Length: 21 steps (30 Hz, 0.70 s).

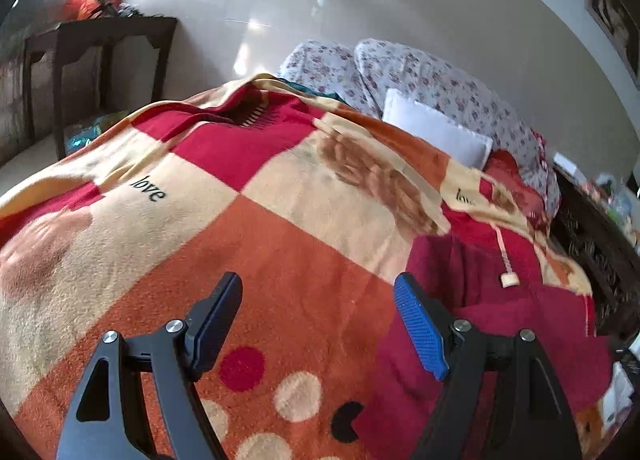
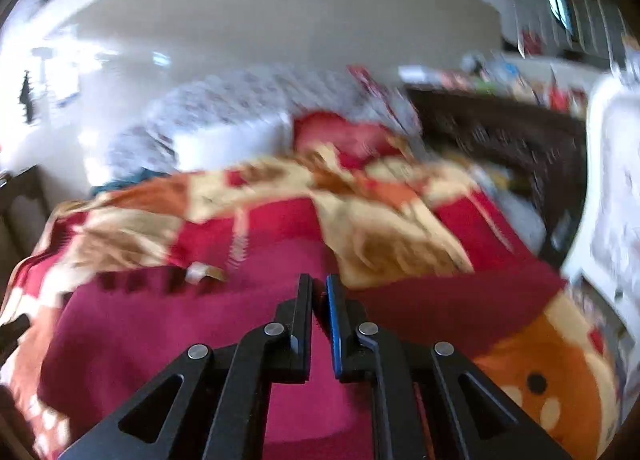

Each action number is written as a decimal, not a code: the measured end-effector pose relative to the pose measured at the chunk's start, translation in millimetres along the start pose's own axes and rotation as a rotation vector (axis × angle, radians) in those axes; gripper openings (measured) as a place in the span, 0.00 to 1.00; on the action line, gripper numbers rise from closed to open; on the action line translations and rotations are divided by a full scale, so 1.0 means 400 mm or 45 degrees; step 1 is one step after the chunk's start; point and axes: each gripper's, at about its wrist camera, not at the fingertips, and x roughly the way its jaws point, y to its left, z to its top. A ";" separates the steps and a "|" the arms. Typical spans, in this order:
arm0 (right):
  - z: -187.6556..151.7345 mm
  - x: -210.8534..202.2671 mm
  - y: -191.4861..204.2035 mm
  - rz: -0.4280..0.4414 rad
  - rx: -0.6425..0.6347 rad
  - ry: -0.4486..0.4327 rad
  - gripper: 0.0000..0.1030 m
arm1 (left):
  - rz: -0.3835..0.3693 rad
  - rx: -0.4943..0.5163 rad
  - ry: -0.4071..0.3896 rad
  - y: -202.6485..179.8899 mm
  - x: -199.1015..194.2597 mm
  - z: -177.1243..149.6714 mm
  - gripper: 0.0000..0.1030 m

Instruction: Fold small clothes

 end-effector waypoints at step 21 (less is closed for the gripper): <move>0.011 -0.073 0.016 0.201 0.093 -0.082 0.79 | 0.053 0.082 0.147 -0.036 0.165 0.015 0.35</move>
